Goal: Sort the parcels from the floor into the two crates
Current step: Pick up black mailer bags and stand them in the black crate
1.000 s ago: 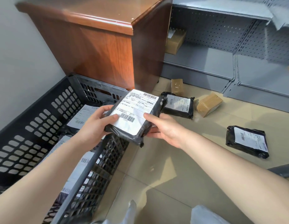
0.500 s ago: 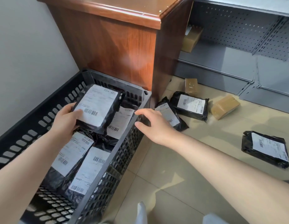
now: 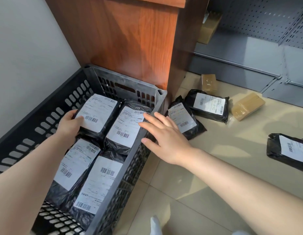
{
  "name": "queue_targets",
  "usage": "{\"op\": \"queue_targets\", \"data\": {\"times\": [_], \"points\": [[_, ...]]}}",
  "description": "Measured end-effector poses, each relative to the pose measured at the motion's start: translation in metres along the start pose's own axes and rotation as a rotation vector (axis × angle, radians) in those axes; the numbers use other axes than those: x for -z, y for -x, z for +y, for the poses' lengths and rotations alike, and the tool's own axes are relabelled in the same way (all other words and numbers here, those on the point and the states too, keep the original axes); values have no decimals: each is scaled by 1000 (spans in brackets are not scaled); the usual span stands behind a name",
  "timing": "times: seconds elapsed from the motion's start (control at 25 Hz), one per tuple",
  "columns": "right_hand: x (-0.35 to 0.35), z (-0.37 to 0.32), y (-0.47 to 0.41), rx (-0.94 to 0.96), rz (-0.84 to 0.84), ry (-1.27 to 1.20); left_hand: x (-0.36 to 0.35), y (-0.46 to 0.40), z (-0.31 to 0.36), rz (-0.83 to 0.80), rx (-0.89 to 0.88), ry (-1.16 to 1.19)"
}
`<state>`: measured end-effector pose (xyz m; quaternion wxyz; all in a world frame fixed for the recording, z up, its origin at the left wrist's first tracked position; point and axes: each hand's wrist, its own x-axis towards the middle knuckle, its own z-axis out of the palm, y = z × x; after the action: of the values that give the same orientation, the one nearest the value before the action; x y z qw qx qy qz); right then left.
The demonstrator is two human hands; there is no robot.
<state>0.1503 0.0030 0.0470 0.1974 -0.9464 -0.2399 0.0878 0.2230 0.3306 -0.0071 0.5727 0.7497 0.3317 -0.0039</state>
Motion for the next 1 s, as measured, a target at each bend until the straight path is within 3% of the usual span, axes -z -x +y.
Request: {"op": "queue_targets", "data": {"times": [0.36, 0.76, 0.88, 1.0], "points": [[-8, 2, 0, 4, 22, -34, -41, -13, -10, -23, -55, -114], [-10, 4, 1, 5, 12, -46, -52, -19, -6, 90, -117, -674], [-7, 6, 0, 5, -27, -91, -56, -7, -2, 176, -252, -726], [2, 10, 0, -1, -74, -190, -62, 10, 13, 131, -373, -600]]}}
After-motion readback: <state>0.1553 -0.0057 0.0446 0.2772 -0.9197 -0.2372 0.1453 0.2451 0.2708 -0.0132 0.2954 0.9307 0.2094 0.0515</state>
